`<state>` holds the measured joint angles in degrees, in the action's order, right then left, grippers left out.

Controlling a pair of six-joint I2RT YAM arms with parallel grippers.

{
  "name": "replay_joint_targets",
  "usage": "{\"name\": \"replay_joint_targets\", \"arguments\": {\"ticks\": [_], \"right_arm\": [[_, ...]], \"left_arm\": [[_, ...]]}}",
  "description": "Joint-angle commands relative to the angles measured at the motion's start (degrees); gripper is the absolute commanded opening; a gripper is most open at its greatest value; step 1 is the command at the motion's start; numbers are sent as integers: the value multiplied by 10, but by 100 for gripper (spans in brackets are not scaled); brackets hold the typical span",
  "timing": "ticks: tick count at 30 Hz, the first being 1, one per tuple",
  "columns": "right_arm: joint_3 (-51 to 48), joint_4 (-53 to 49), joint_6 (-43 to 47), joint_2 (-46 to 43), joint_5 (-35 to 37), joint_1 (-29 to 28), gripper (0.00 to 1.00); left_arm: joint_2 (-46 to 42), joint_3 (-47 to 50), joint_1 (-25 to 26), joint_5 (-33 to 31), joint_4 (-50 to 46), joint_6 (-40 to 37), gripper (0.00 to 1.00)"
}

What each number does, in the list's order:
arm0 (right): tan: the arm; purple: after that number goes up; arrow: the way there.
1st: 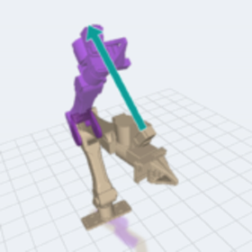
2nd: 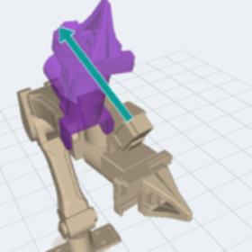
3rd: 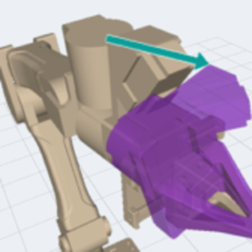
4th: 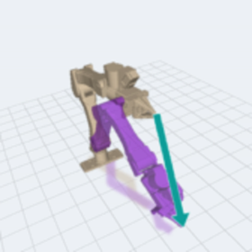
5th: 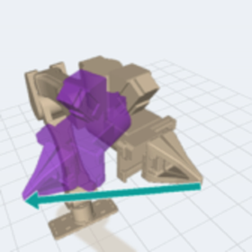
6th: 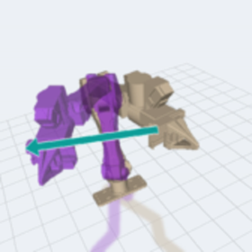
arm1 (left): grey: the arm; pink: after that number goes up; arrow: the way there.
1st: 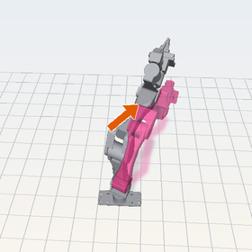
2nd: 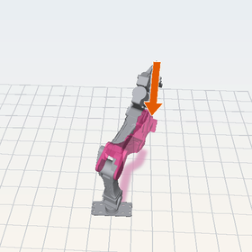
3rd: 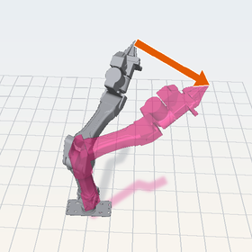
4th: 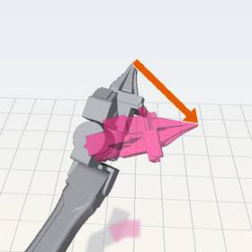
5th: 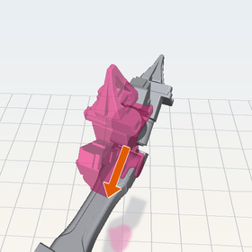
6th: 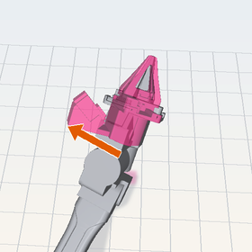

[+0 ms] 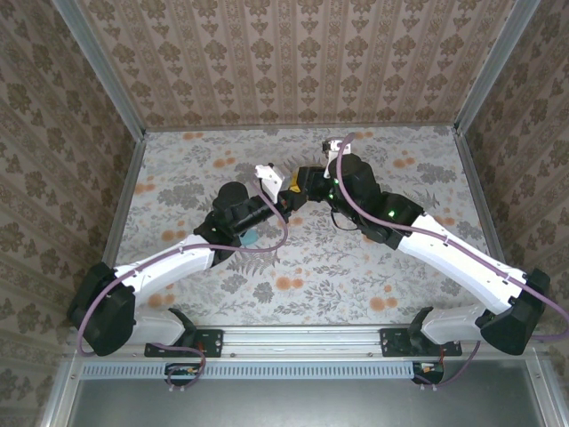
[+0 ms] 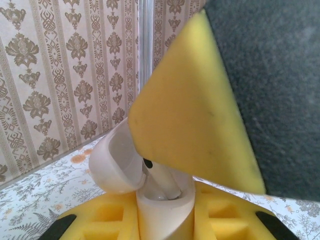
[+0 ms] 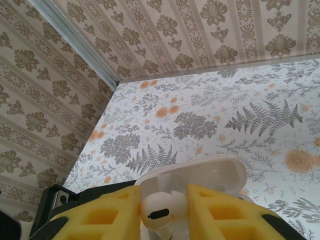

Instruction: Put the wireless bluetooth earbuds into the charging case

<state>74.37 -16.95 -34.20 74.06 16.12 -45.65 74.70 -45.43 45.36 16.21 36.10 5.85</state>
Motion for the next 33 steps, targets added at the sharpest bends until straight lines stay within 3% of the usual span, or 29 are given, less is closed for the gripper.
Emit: {"name": "replay_joint_targets", "arguments": {"ticks": [1, 22, 33], "right_arm": [[0, -7, 9, -2, 8, -3, 30], [-27, -7, 11, -24, 4, -2, 30], [-17, 25, -15, -24, -37, 6, 31]], "left_arm": [[-4, -20, 3, -10, 35, 12, 23], [-9, -20, 3, -26, 40, 18, 23], [-7, -22, 3, -18, 36, 14, 23]]}}
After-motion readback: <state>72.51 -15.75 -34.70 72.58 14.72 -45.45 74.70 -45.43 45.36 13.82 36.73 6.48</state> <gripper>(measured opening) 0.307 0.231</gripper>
